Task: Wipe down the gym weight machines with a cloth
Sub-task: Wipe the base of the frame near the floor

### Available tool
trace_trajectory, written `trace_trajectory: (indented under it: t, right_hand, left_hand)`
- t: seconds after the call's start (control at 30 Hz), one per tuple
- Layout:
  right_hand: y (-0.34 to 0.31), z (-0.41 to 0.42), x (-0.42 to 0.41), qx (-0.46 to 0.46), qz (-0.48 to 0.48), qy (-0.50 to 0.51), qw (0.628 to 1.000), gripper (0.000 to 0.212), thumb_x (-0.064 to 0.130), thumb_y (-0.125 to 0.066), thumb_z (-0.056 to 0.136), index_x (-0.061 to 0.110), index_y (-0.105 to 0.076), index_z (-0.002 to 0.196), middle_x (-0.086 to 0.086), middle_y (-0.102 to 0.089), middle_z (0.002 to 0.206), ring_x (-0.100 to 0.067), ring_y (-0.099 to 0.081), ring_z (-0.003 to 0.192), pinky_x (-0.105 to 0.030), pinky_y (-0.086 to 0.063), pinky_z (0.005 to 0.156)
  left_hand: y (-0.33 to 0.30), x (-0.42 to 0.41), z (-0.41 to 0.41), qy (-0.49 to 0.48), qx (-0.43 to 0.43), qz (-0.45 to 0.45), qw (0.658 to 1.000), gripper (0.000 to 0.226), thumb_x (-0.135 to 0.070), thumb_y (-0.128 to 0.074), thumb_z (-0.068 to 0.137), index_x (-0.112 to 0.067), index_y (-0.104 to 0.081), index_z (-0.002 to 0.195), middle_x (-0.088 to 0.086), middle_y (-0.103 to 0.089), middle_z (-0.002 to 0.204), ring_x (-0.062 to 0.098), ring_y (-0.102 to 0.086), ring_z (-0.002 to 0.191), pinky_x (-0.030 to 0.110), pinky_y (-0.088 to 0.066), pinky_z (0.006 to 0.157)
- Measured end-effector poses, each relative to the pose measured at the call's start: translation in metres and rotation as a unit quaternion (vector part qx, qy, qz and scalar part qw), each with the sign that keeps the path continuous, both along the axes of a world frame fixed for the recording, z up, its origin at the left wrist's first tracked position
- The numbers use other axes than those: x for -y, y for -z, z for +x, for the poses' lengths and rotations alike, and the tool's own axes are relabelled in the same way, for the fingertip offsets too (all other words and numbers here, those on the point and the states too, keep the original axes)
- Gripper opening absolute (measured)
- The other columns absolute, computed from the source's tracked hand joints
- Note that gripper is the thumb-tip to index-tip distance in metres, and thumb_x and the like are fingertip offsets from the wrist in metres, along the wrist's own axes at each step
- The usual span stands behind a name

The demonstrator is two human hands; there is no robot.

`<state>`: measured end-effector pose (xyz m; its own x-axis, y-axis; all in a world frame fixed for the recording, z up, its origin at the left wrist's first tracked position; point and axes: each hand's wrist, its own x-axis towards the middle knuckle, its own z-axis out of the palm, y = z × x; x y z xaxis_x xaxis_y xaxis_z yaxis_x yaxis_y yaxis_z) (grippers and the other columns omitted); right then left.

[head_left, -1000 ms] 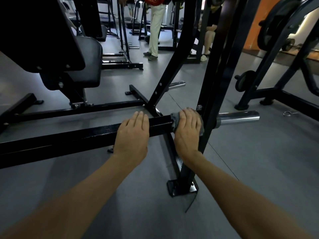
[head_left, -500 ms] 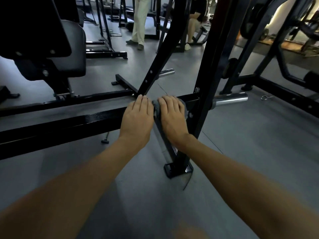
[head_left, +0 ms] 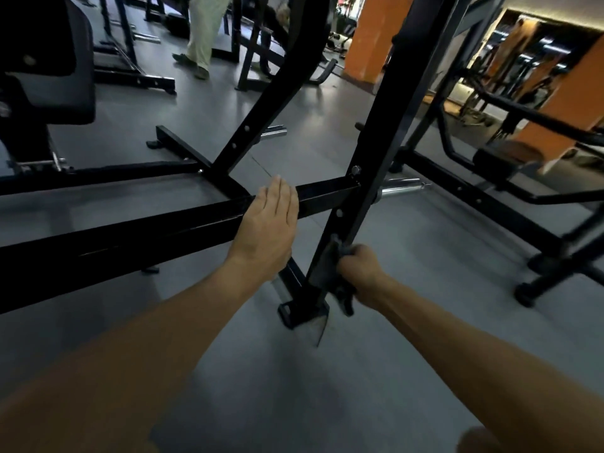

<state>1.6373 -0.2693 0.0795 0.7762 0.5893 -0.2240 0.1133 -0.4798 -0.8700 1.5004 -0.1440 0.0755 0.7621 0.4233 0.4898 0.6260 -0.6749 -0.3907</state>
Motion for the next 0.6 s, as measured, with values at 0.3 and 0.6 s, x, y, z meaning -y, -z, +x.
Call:
trace_trajectory:
  t: [0.3, 0.6]
  right_hand:
    - [0.05, 0.025, 0.016, -0.383, 0.003, 0.12, 0.916, 0.016, 0.012, -0.077, 0.086, -0.001, -0.071, 0.09, -0.014, -0.064, 0.083, -0.027, -0.062, 0.056, -0.032, -0.052, 0.051]
    - [0.005, 0.063, 0.006, 0.492, 0.071, -0.116, 0.86, 0.018, 0.011, -0.057, 0.098, 0.01, -0.062, 0.115, -0.005, -0.068, 0.103, -0.023, -0.068, 0.094, -0.021, -0.055, 0.085]
  left_hand:
    - [0.009, -0.01, 0.005, 0.031, 0.031, 0.08, 0.996, 0.065, -0.025, -0.026, 0.1, 0.016, -0.024, 0.15, 0.034, -0.04, 0.15, 0.045, -0.035, 0.145, 0.048, -0.035, 0.118]
    - [0.013, -0.009, 0.013, 0.014, 0.094, 0.074, 0.993, 0.068, -0.032, -0.034, 0.102, 0.015, -0.023, 0.15, 0.035, -0.034, 0.154, 0.045, -0.03, 0.147, 0.051, -0.031, 0.119]
